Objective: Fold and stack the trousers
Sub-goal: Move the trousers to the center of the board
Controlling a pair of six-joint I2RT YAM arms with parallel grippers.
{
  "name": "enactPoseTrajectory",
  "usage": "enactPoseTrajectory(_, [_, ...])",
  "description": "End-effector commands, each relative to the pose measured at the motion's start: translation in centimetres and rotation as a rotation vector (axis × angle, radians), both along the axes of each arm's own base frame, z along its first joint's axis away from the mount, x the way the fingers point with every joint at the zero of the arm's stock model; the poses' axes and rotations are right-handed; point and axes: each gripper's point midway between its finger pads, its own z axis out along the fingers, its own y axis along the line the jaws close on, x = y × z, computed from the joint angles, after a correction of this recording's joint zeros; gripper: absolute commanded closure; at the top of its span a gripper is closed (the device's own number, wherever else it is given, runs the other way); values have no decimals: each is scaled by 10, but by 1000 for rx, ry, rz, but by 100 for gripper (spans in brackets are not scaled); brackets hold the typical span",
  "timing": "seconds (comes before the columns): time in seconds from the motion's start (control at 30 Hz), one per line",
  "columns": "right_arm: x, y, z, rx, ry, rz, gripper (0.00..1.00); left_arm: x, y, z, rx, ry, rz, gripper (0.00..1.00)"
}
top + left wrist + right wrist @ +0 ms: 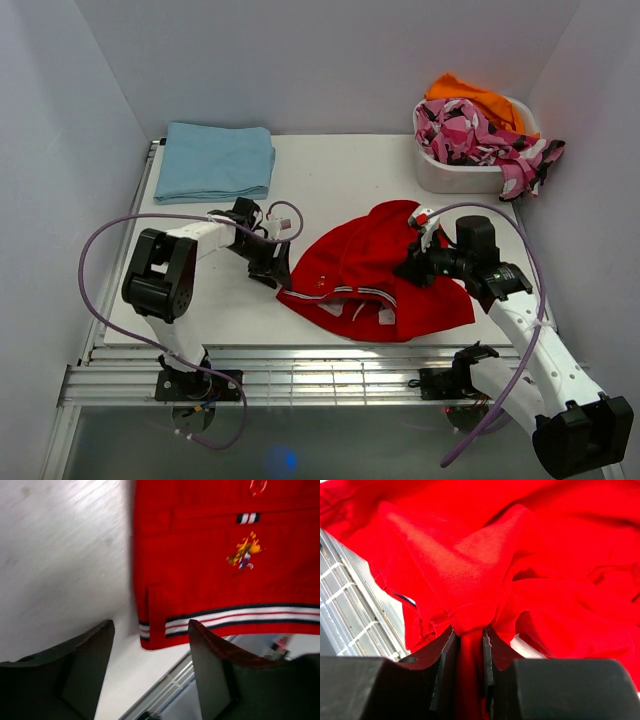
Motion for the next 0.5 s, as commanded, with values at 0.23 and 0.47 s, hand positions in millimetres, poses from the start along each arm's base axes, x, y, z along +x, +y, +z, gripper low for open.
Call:
enactPoseTrajectory(0.23, [21, -23, 25, -91, -52, -132, 84, 6, 16, -22, 81, 19, -1, 100])
enactPoseTrajectory(0.47, [20, -32, -6, -163, 43, -132, 88, 56, 130, 5, 277, -135, 86, 100])
